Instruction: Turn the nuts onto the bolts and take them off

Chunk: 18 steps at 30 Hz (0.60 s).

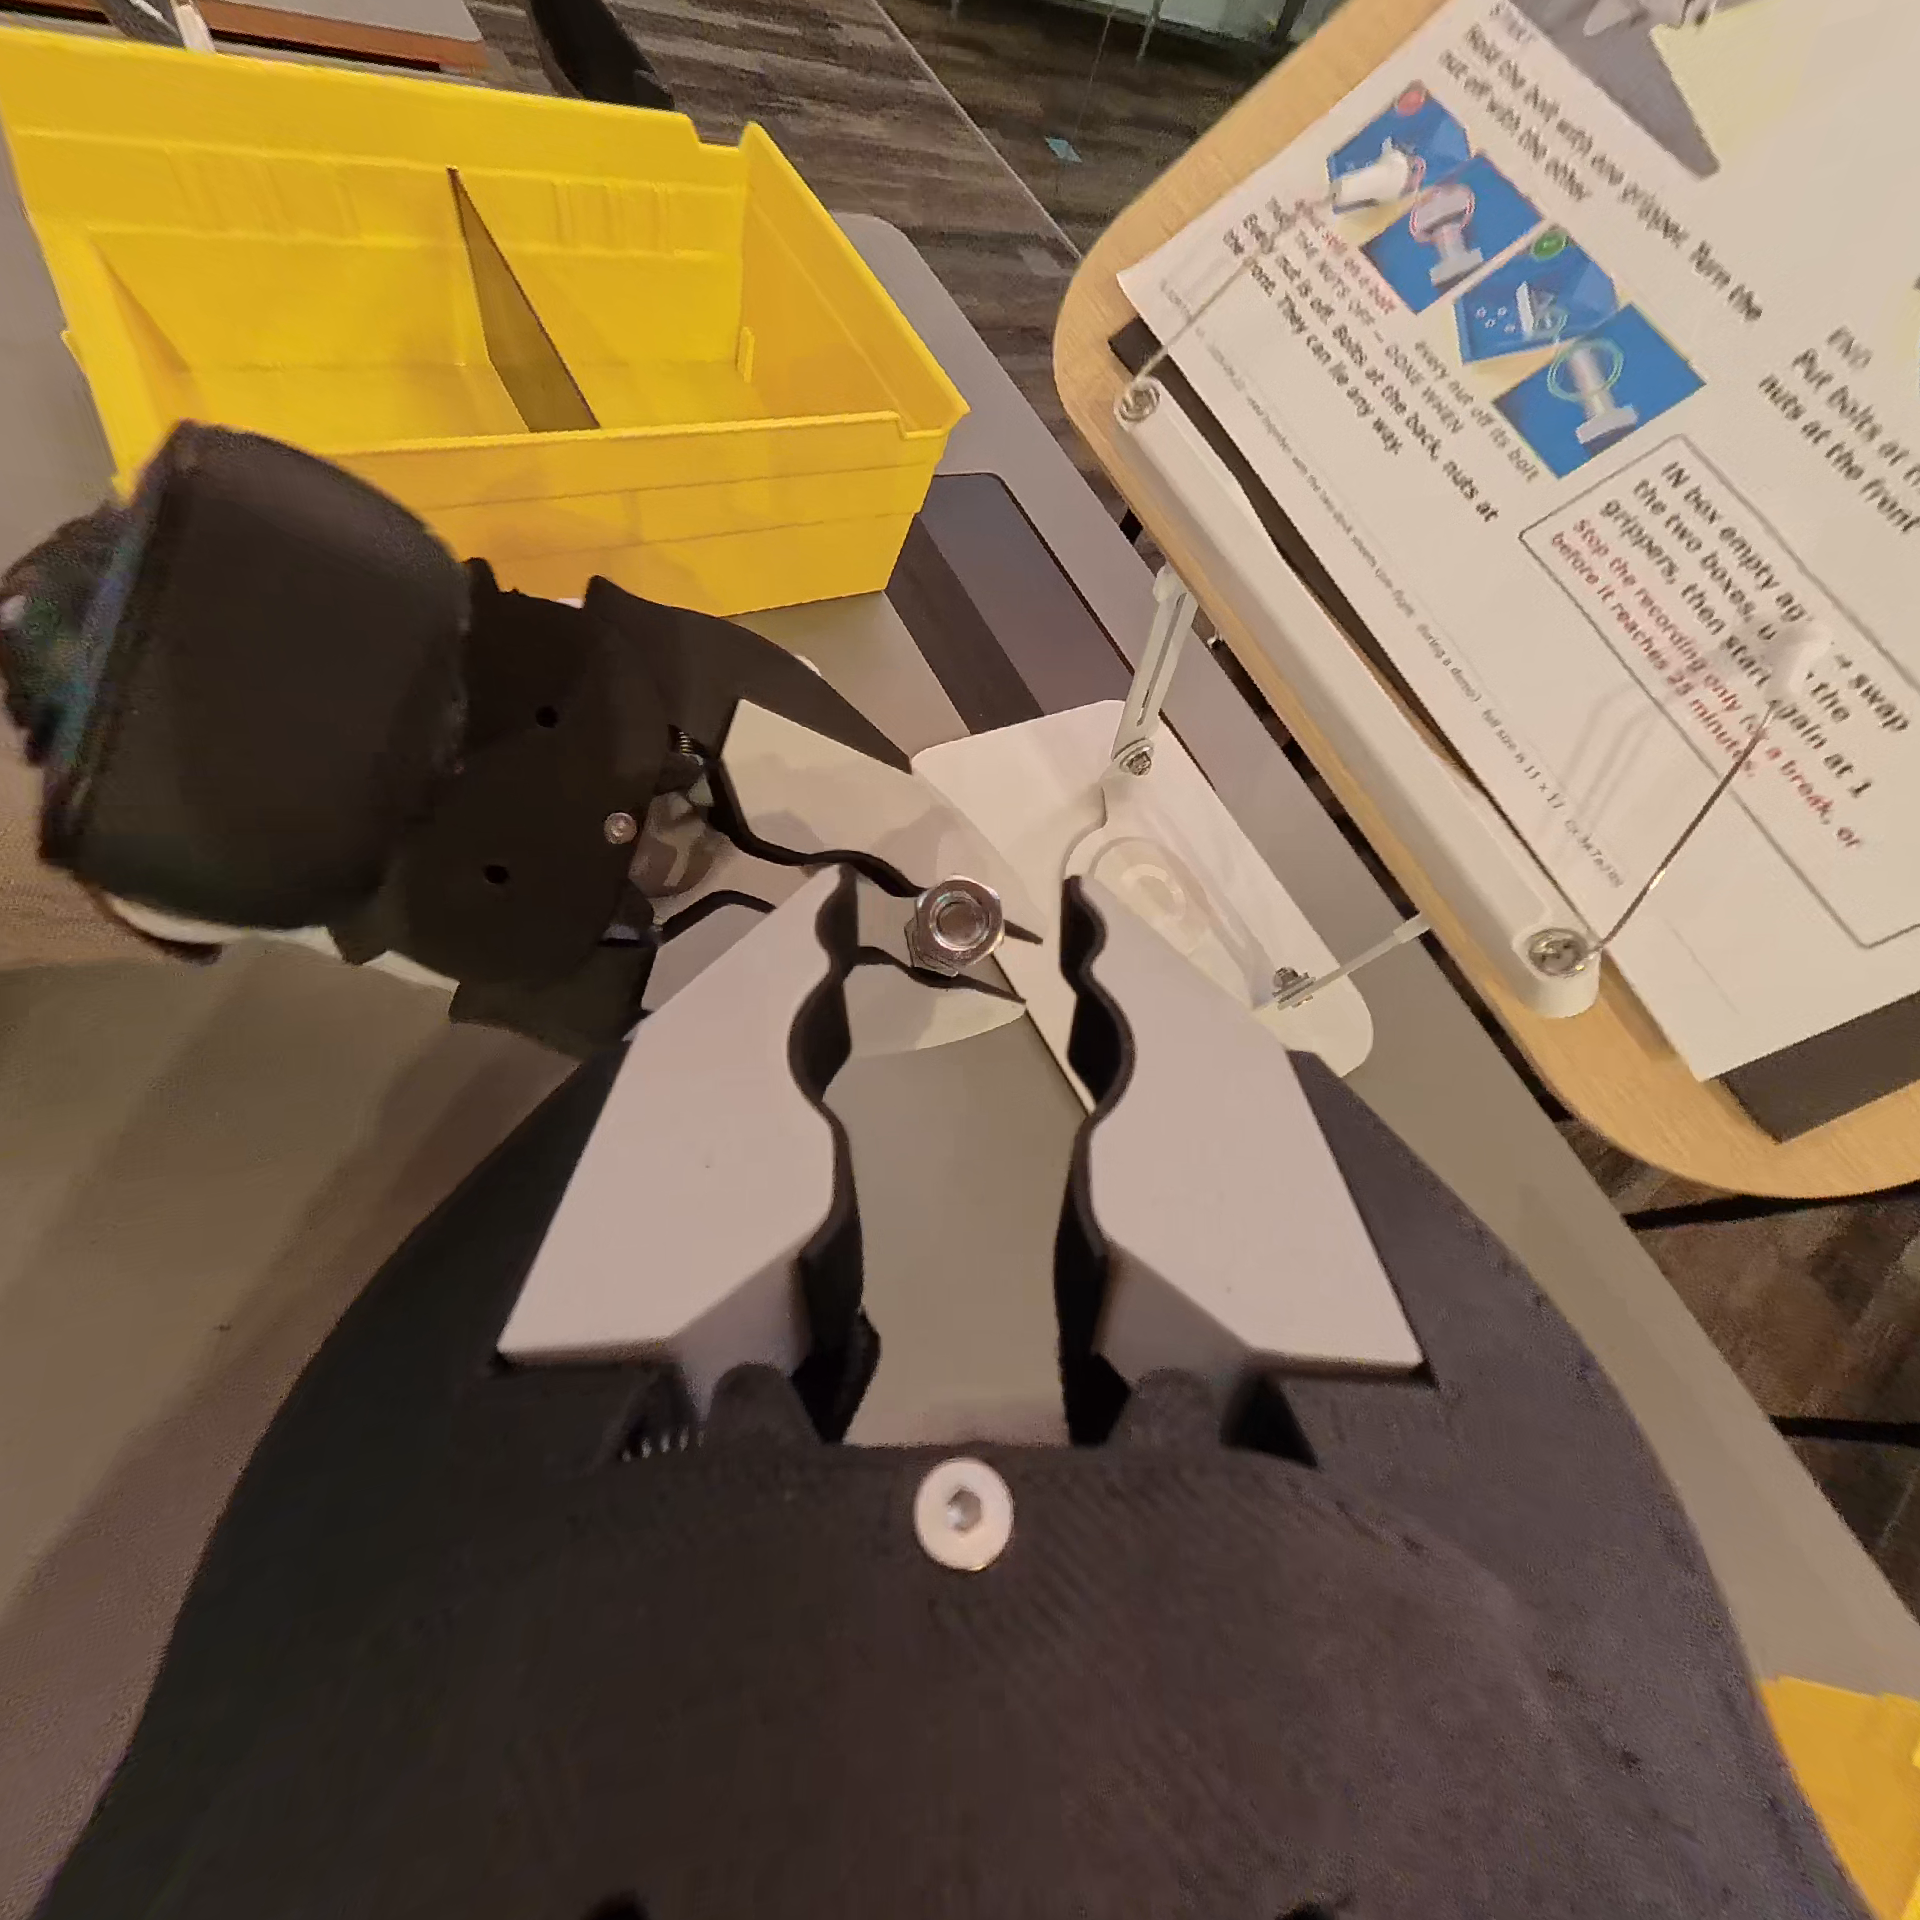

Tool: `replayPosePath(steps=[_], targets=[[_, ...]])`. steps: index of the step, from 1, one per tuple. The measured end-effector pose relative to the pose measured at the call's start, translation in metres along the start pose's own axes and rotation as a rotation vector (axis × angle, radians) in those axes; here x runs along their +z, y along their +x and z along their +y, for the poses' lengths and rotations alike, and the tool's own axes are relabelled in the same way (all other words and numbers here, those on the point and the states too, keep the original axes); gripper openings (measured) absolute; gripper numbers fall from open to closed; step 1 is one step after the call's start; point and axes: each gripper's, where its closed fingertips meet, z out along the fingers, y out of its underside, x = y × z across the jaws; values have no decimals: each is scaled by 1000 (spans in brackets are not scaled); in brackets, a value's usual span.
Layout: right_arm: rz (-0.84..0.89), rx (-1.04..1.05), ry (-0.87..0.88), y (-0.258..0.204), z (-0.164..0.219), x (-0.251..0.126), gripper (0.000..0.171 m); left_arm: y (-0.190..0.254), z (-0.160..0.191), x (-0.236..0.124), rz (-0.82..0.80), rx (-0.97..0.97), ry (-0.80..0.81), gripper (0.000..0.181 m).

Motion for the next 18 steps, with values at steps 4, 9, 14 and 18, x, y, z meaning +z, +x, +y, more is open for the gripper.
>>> replayPosePath(steps=[4, 9, 14, 18], targets=[[-40, -128, 8, -3, 3, -18, 40, 14, -3, -4, 140, 4, 9, 15], [-131, -285, -40, -14, 23, -40, 37, 50, -1, -18, 412, 53, 3, 16], [-240, -364, -37, -34, 34, -46, 33, 80, -3, -35, 625, 45, 28, 15], [-317, -376, -31, -48, 38, -47, 29, 92, -8, -45, 724, 22, 58, 15]])
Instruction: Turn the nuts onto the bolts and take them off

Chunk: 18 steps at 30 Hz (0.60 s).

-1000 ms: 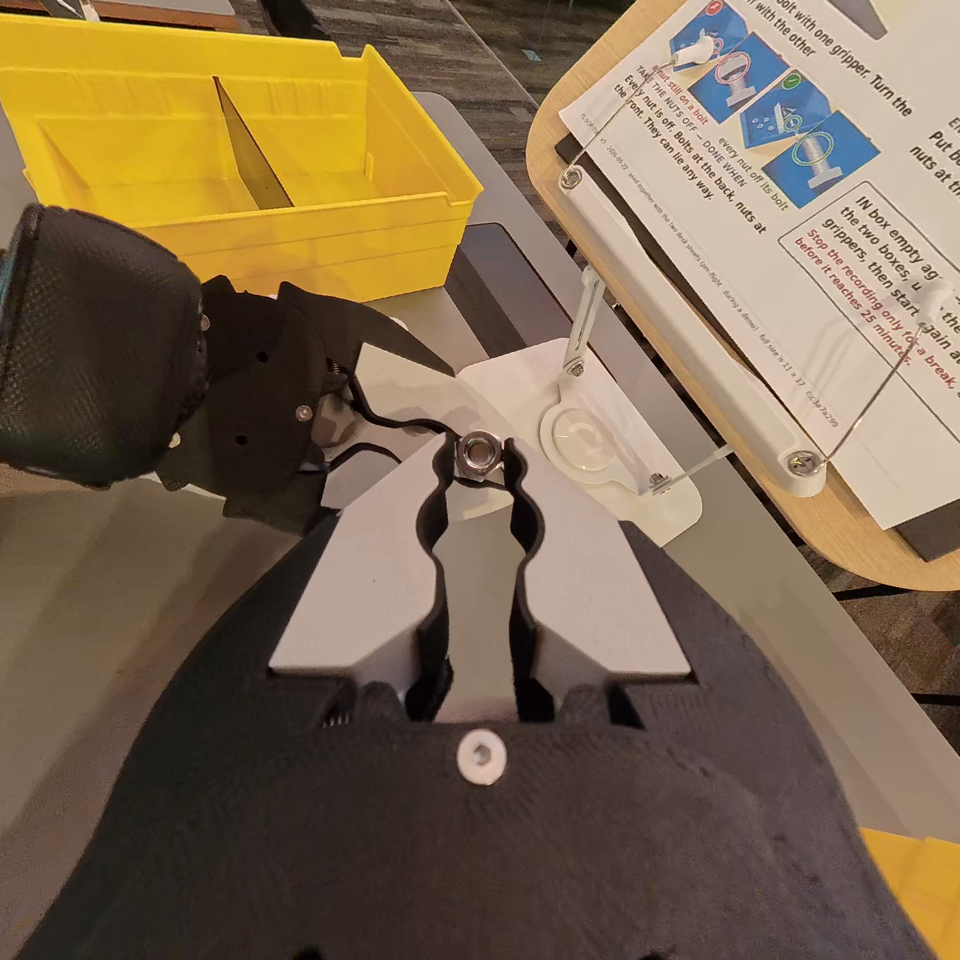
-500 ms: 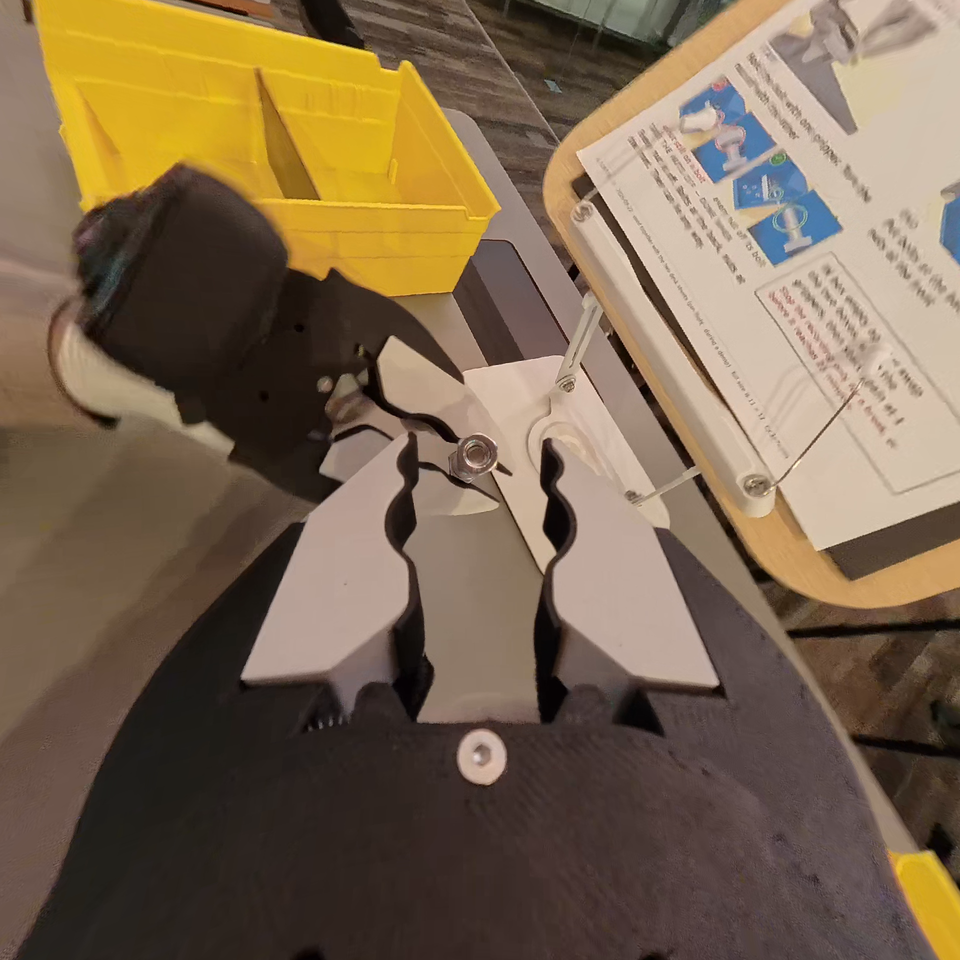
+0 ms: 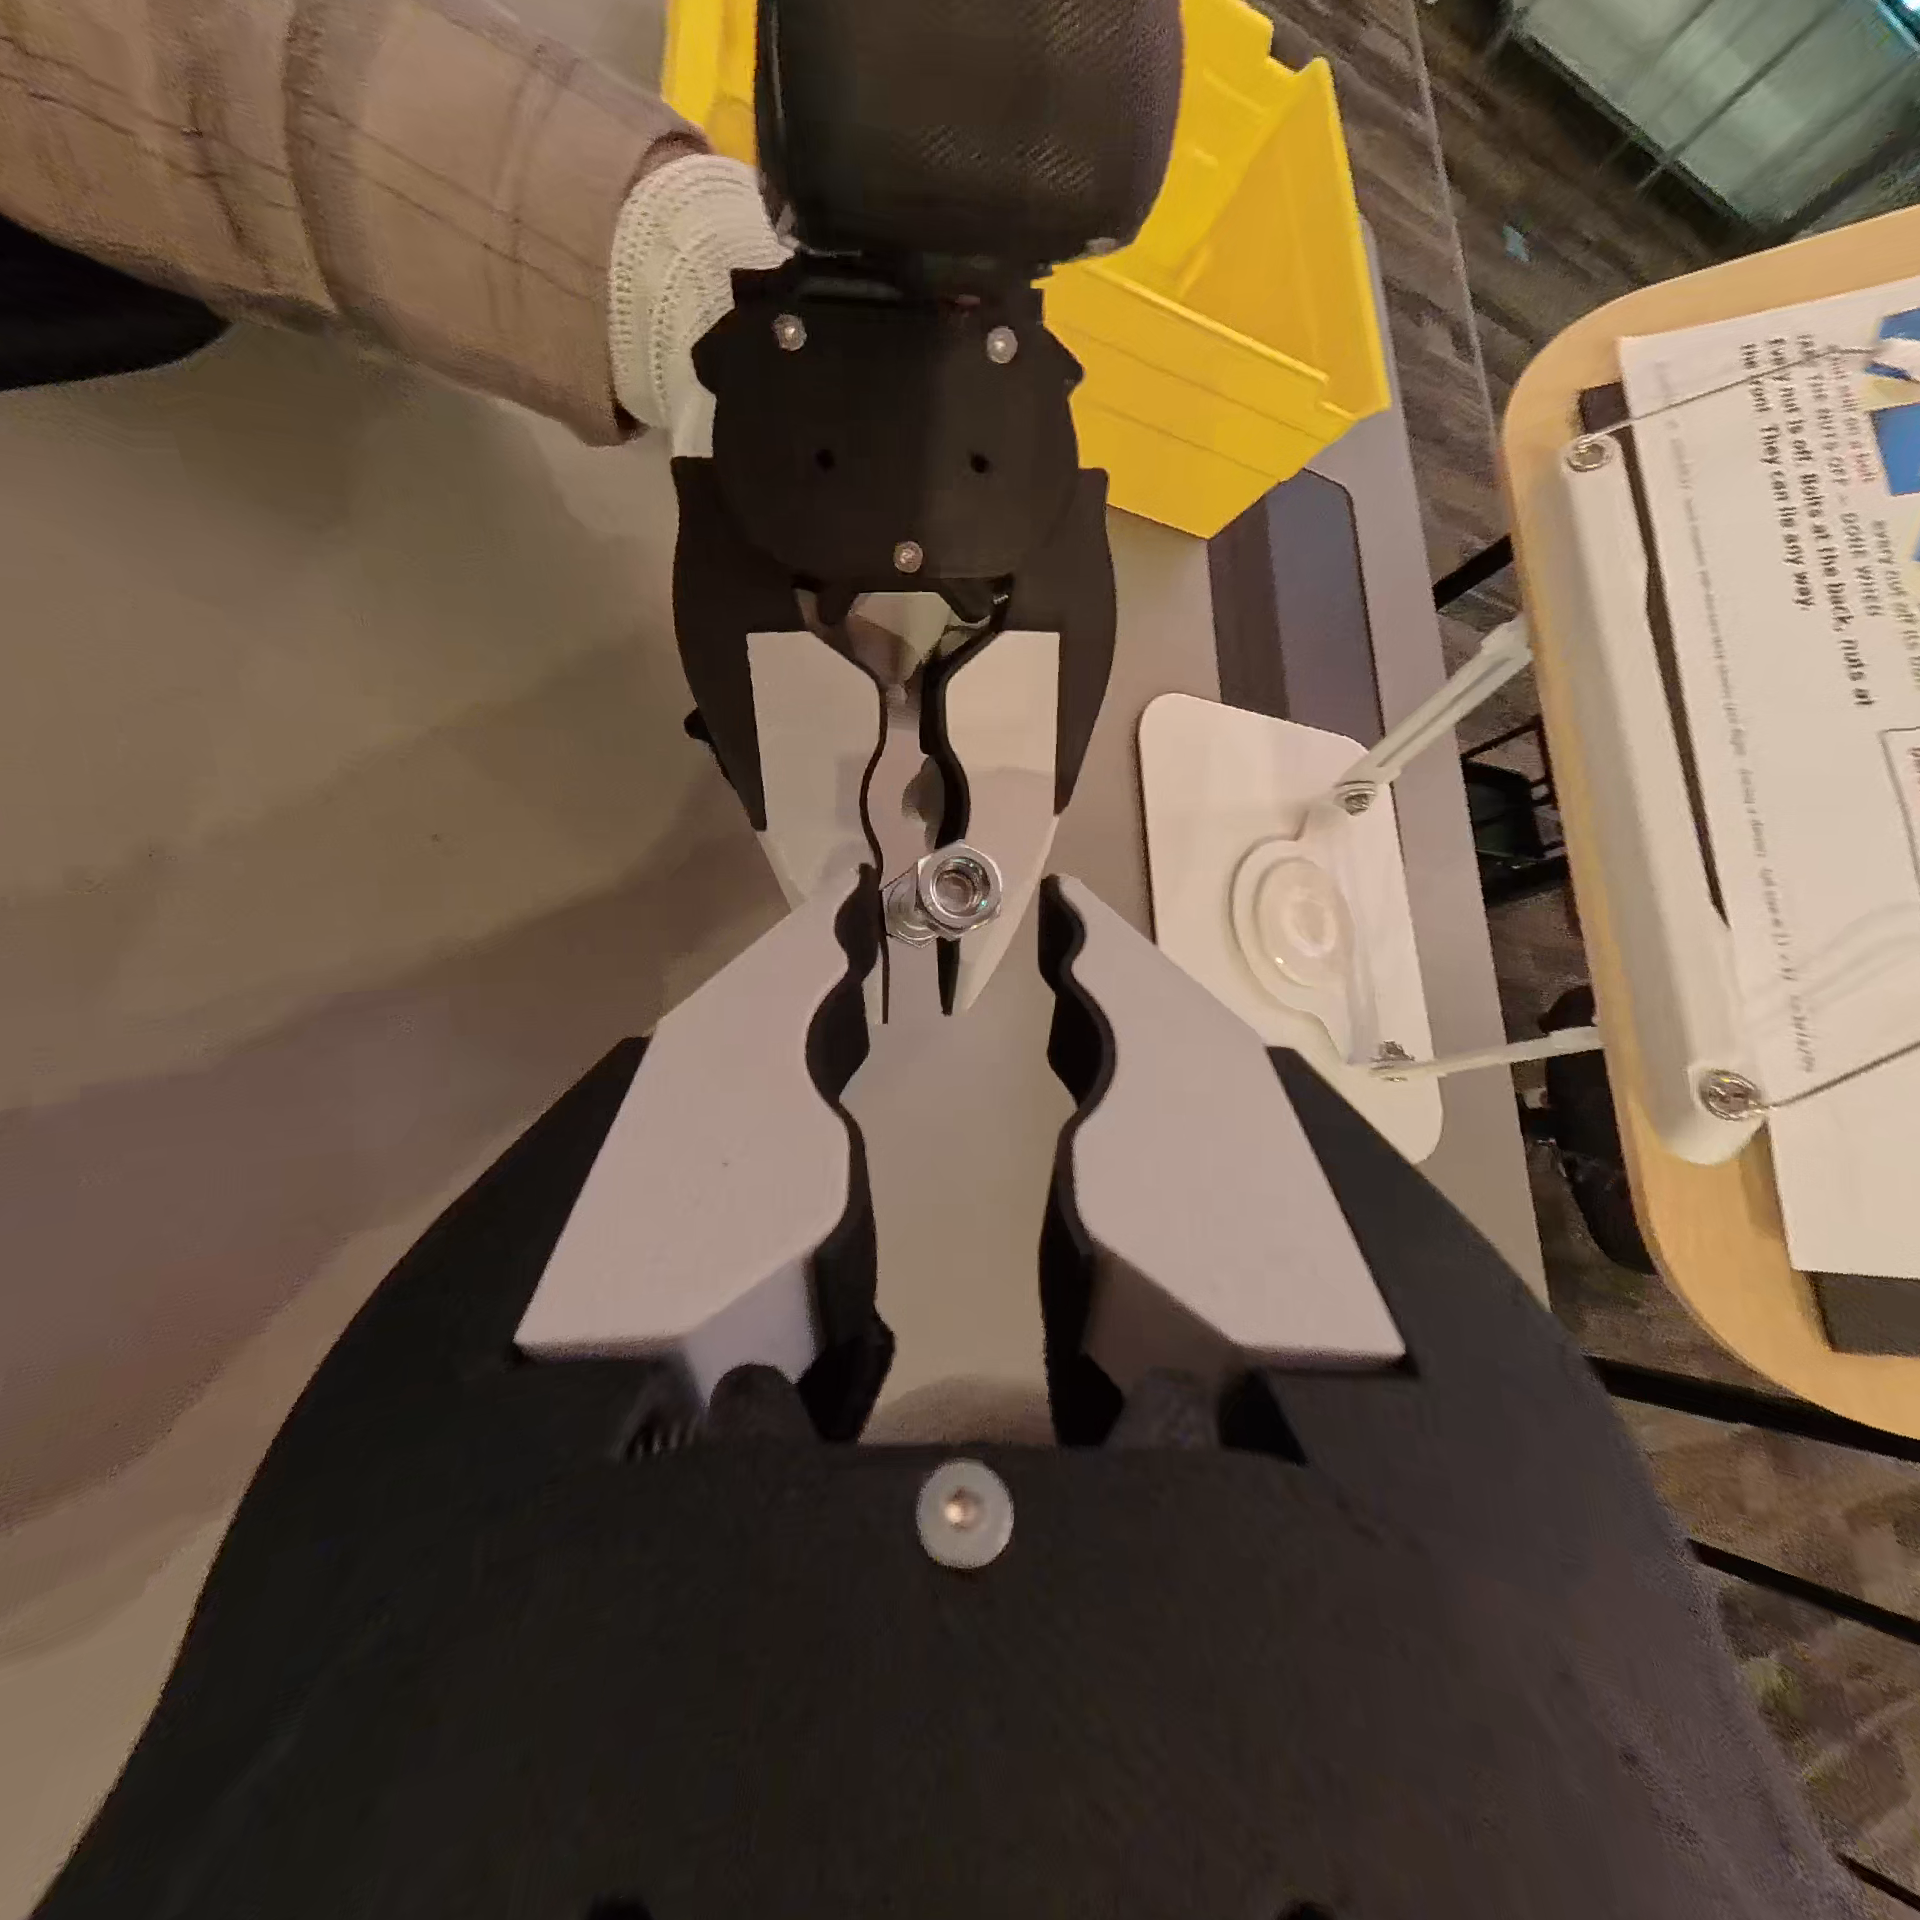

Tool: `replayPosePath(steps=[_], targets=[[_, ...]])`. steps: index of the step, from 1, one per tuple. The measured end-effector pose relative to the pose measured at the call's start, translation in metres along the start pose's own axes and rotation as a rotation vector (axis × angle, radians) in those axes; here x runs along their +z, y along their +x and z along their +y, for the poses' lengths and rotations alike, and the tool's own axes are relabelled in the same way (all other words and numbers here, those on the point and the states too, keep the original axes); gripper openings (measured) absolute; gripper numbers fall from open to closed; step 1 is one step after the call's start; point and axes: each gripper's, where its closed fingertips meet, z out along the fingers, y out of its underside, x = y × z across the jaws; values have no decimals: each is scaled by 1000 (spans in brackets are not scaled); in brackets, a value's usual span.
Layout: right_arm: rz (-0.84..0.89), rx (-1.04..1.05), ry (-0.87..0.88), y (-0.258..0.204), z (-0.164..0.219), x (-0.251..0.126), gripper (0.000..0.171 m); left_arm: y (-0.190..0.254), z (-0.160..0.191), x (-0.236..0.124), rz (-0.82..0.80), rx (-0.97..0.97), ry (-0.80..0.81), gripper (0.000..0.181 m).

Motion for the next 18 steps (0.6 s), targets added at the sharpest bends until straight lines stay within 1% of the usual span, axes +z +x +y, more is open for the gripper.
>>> replayPosePath(steps=[6, 13, 18], targets=[[-24, 3, 14, -3, -2, 1, 9, 4, 1, 2, 19, 5, -6, 15], [-17, 41, 20, 0, -3, 2, 7, 2, -2, 1, 9, -4, 20, 15], [-27, 51, 58, -1, -8, -1, 6, 0, -5, 0, -6, 3, 36, 15]])
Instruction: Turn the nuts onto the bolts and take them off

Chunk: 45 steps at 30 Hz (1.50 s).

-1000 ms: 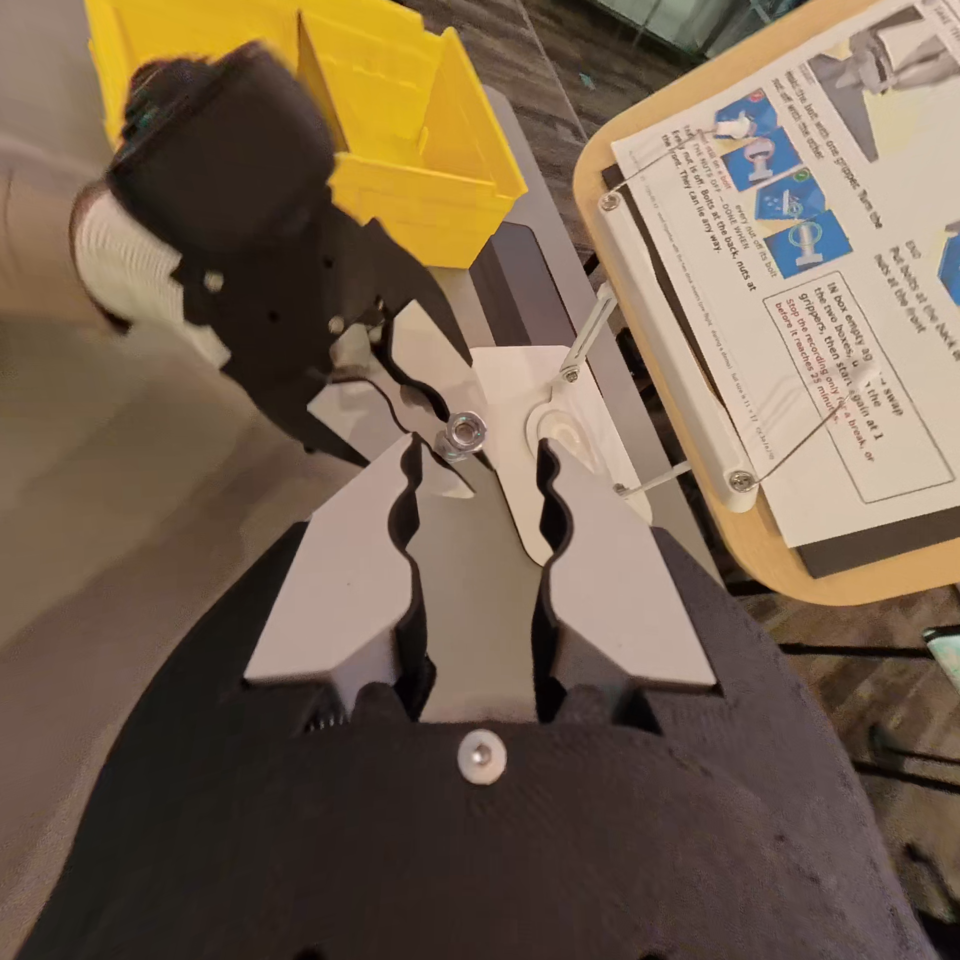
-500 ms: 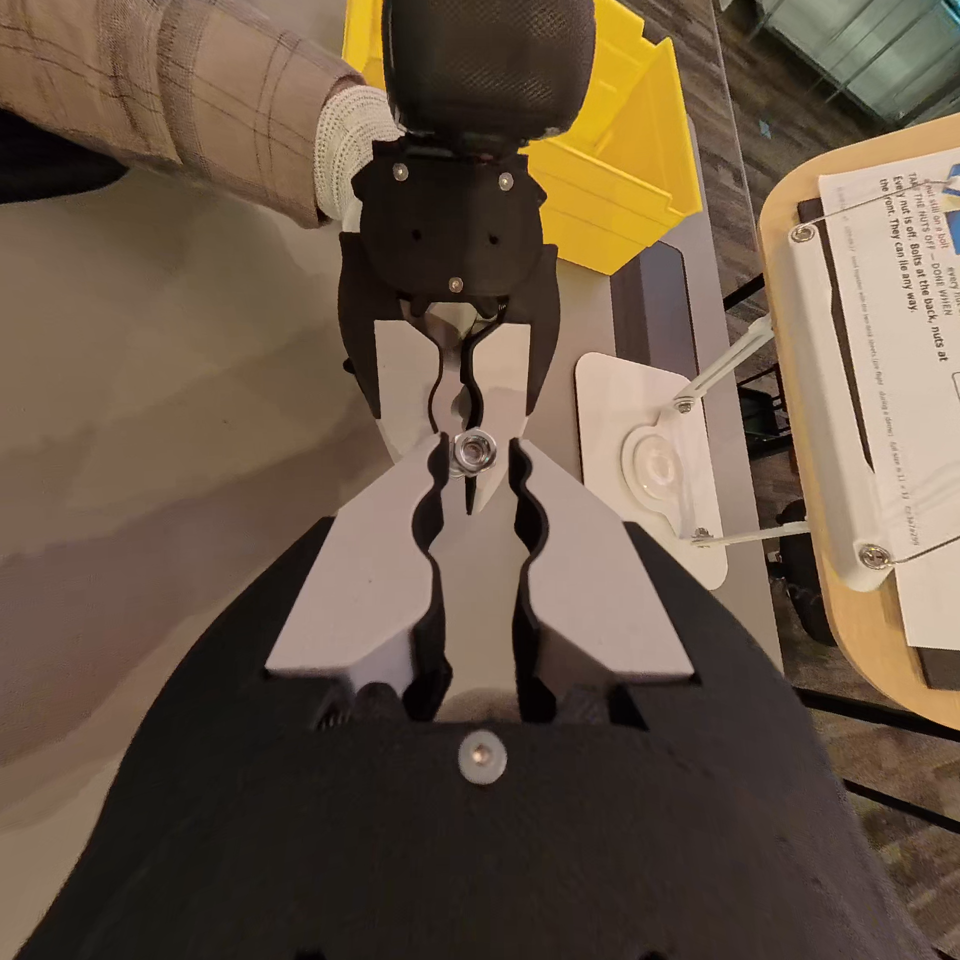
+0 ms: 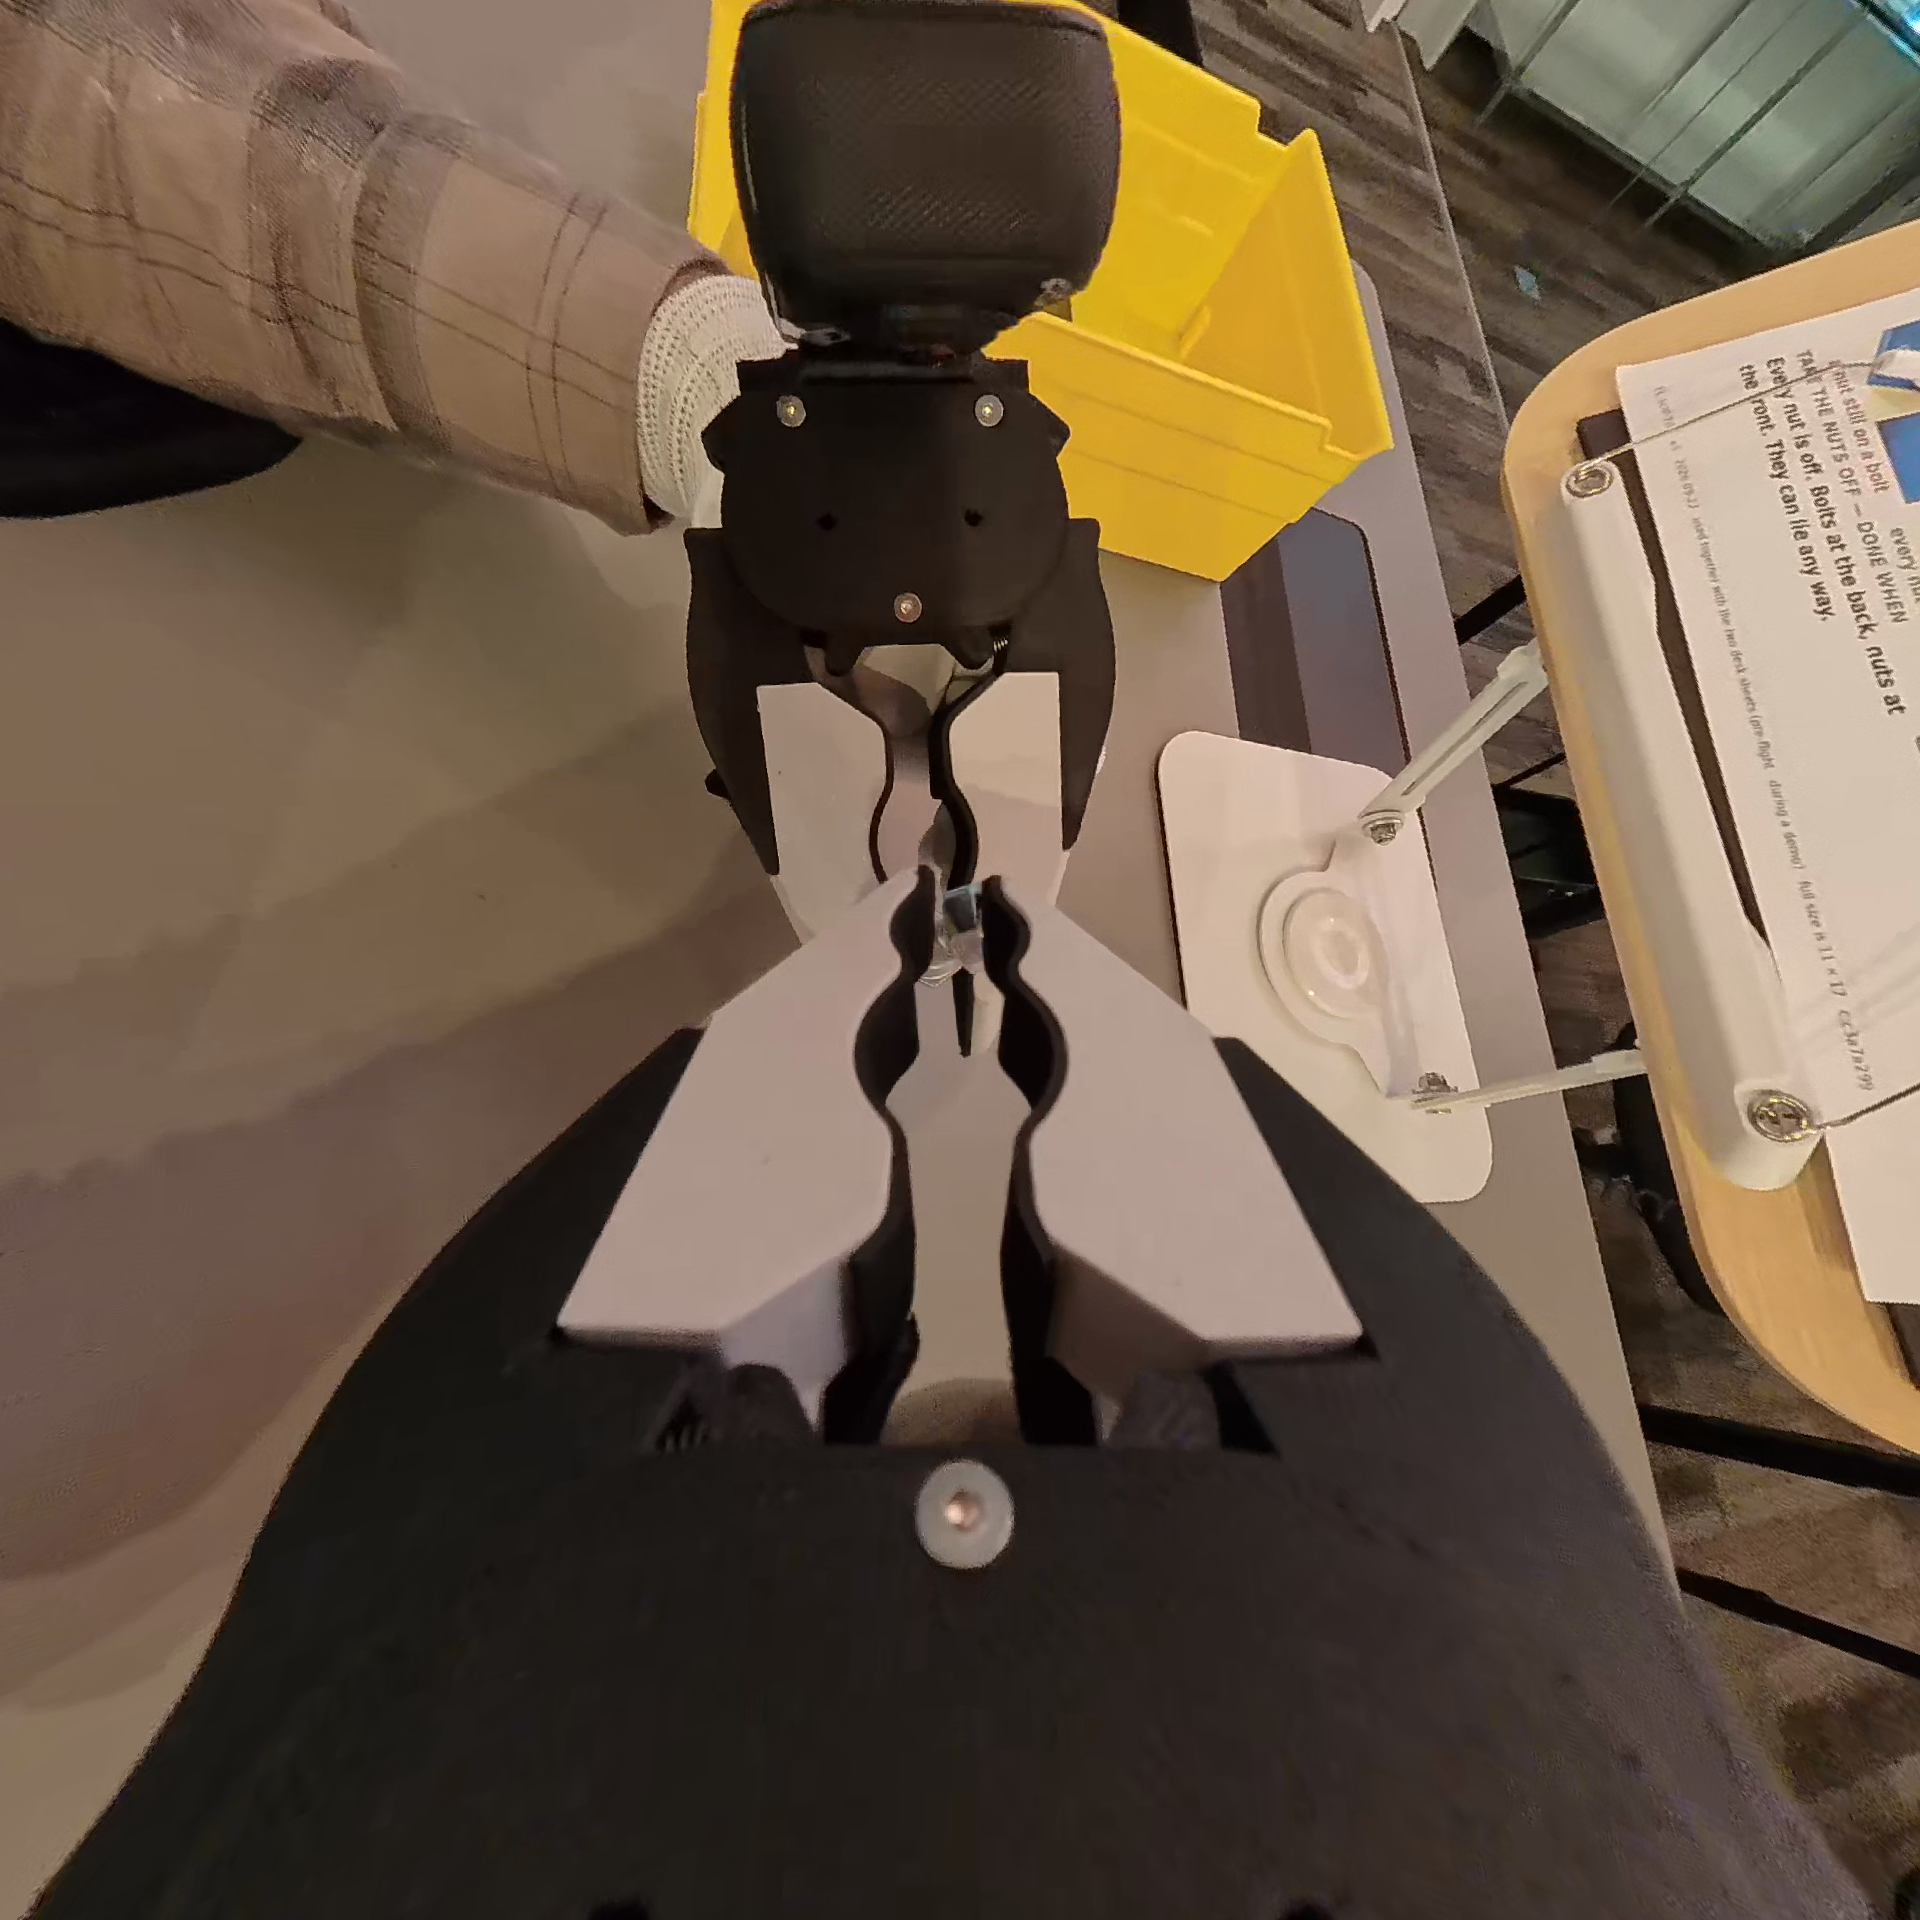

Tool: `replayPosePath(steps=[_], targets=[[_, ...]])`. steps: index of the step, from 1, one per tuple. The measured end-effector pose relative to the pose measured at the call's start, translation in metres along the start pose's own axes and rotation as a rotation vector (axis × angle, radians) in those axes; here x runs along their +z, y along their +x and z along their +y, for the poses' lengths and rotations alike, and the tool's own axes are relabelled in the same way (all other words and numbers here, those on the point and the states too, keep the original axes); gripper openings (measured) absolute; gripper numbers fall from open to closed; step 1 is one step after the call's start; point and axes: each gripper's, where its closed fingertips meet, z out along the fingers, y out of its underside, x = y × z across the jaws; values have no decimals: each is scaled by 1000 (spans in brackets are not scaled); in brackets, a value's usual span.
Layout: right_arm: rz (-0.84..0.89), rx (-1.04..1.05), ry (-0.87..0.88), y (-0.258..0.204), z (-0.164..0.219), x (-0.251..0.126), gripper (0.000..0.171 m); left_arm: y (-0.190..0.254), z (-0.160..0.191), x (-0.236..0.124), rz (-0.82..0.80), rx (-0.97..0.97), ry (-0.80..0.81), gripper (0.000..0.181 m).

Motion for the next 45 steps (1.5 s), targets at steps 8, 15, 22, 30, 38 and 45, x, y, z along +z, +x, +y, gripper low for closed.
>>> replayPosePath(steps=[8, 15, 22, 30, 38, 45], targets=[[-12, -3, 7, -3, -2, 0, 4, -1, -3, -2, -5, 0, 12, 15], [-11, 7, 36, -1, -4, -4, 5, -3, -8, -3, -14, -7, 36, 15], [-4, 2, 61, 0, -8, -7, 6, -3, -13, -5, -15, -16, 69, 15], [12, 5, 82, 3, -10, -12, 7, -5, -21, -8, -15, -35, 115, 15], [12, 2, 83, 2, -10, -12, 7, -3, -22, -8, -7, -42, 122, 15], [31, -18, 62, 4, -10, -12, 7, -2, -24, -8, 15, -80, 138, 15]])
